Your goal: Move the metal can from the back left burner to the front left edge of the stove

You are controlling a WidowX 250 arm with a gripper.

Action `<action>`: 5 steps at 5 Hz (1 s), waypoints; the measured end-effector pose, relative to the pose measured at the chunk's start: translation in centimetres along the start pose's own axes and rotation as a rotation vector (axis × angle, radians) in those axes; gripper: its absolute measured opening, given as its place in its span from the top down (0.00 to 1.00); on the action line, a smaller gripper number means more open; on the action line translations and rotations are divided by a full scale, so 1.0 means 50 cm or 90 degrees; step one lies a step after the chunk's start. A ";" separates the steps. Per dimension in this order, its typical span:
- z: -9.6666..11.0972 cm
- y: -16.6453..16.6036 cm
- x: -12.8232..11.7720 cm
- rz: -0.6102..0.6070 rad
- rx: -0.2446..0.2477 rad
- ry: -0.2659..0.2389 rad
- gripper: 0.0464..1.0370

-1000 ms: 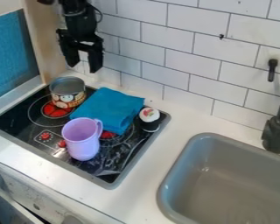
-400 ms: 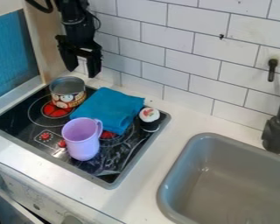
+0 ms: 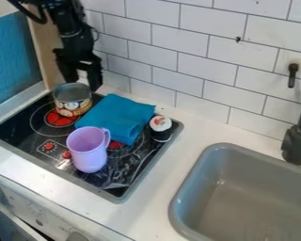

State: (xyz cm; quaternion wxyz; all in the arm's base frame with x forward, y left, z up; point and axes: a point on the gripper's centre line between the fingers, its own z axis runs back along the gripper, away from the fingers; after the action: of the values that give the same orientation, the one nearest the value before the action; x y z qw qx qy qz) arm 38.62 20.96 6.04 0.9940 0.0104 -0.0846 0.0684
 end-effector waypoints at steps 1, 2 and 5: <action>-0.038 0.017 -0.044 0.017 0.013 0.030 0.03; -0.033 0.028 -0.094 0.024 0.030 0.054 0.03; 0.043 0.045 -0.214 0.041 0.045 0.084 0.04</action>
State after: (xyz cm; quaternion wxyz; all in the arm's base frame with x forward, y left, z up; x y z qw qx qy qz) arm 27.53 21.71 6.36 0.9937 0.0384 -0.0167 0.1039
